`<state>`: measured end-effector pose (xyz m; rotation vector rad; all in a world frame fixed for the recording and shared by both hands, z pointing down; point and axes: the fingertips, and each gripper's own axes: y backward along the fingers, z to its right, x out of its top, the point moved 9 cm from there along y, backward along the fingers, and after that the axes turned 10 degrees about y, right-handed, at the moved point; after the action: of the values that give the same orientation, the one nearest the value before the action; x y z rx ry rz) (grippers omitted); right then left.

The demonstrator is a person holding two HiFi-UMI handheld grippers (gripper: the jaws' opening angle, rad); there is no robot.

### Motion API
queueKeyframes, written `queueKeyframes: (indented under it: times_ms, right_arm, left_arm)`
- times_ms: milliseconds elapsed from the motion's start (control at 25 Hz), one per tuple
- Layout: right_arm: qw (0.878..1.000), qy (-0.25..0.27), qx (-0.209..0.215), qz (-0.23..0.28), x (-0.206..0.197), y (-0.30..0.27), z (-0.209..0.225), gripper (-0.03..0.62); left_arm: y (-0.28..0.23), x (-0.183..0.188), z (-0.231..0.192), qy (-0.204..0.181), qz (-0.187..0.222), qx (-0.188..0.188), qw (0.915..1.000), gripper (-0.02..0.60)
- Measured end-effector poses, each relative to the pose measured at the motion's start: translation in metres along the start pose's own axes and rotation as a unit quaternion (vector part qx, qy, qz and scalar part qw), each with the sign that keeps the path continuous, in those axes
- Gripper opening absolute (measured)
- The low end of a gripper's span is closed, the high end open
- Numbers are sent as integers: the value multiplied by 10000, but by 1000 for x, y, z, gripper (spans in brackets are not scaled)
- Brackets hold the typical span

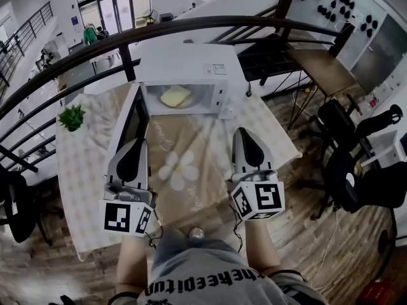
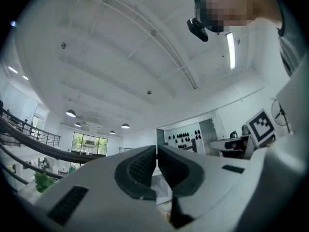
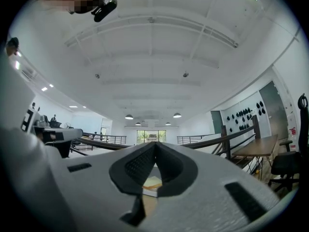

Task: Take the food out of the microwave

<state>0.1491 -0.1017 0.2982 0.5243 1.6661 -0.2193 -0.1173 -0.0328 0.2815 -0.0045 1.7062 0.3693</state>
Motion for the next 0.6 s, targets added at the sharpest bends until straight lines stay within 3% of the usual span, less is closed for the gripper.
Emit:
queueKeyframes:
  times_ms: [240, 600]
  right_arm:
    - [10000, -15, 38, -51, -6, -15, 3, 5]
    - [9998, 153, -74, -84, -8, -60, 10, 5]
  left_arm:
    - [-27, -4, -4, -94, 0, -121, 9999, 12]
    - [-89, -19, -25, -96, -93, -638, 9979, 12]
